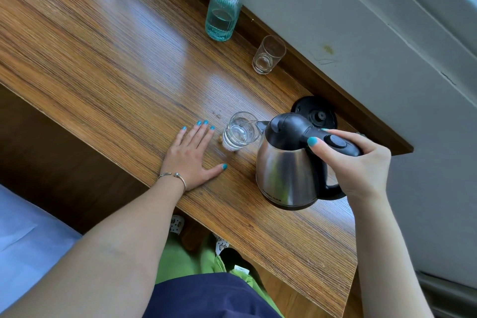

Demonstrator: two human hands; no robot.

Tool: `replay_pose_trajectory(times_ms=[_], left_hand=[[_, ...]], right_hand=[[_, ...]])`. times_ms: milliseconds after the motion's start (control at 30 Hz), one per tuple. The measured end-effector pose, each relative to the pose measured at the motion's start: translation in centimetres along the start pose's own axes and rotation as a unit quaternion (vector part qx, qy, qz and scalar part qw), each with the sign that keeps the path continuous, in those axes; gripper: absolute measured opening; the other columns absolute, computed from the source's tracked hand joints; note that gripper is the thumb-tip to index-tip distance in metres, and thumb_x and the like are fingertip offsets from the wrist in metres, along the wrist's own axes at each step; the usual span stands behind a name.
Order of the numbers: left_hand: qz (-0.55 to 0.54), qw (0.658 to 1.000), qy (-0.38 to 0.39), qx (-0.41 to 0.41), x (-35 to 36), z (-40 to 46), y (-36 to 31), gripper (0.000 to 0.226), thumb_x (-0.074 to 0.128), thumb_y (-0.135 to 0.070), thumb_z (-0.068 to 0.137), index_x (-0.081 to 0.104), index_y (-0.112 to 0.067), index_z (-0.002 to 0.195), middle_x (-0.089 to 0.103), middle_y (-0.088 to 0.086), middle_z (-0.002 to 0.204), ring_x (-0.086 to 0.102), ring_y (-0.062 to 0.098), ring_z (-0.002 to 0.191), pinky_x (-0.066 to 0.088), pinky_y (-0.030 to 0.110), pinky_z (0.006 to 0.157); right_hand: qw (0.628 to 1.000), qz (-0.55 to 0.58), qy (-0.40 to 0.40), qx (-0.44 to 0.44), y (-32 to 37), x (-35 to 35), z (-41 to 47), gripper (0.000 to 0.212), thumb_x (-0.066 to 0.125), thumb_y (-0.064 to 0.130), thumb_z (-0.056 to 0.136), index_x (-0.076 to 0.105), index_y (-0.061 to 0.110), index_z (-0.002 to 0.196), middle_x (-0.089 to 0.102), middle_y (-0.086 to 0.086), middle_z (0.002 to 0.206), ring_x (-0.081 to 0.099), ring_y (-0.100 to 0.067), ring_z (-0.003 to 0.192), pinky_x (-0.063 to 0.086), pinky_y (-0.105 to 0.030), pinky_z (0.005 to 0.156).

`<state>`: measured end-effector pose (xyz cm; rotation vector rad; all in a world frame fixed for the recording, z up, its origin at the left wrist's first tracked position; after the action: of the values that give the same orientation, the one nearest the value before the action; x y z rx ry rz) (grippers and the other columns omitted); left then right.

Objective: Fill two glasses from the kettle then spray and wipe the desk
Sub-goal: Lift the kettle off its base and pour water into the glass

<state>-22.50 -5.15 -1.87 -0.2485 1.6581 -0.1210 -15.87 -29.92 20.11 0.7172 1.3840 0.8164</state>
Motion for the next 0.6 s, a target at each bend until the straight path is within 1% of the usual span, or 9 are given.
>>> replay_pose_trajectory(times_ms=[100,267,433,600], left_hand=[[0.002,1.000,0.003,0.000,0.07,0.01,0.08,0.101,0.006,-0.086,0.080,0.007,-0.021,0.157,0.004,0.000,0.165,-0.002,0.013,0.151,-0.004,0.040,0.122],[-0.011,1.000,-0.010,0.003,0.09,-0.09,-0.03,0.100,0.012,-0.085,0.082,0.016,-0.019,0.156,0.012,0.001,0.164,0.006,0.014,0.151,0.000,0.040,0.122],[-0.002,1.000,-0.007,0.000,0.13,0.00,0.01,0.101,0.008,-0.086,0.081,0.012,-0.019,0.157,0.009,0.001,0.164,0.003,0.014,0.151,-0.002,0.040,0.122],[-0.001,1.000,-0.007,0.002,0.13,-0.03,0.07,0.100,0.009,-0.085,0.081,0.009,-0.020,0.157,0.007,0.000,0.165,0.001,0.014,0.151,-0.003,0.040,0.122]], right_hand=[[1.000,-0.002,-0.002,0.001,0.07,0.08,0.07,0.026,0.090,0.030,0.061,0.073,0.039,0.078,0.072,0.025,0.080,0.070,0.004,0.077,0.051,-0.008,0.060],[1.000,-0.001,-0.005,0.001,0.00,0.11,0.08,0.026,0.089,0.031,0.059,0.074,0.039,0.078,0.074,0.022,0.080,0.071,0.001,0.077,0.052,-0.010,0.062],[1.000,-0.008,-0.004,-0.005,0.10,0.15,0.04,0.026,0.088,0.035,0.059,0.073,0.040,0.079,0.073,0.024,0.081,0.071,0.000,0.080,0.053,-0.010,0.063],[1.000,-0.010,-0.007,-0.011,0.02,0.19,-0.03,0.027,0.089,0.030,0.060,0.073,0.039,0.080,0.073,0.024,0.080,0.071,0.000,0.079,0.053,-0.011,0.063]])
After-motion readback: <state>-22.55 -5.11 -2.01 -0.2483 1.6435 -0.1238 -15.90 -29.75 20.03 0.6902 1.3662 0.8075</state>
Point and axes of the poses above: each hand's wrist, its own z-axis towards the middle knuckle, its own x-axis out of the palm, y = z × x, the point moved 1 cm from there along z, towards the middle knuckle
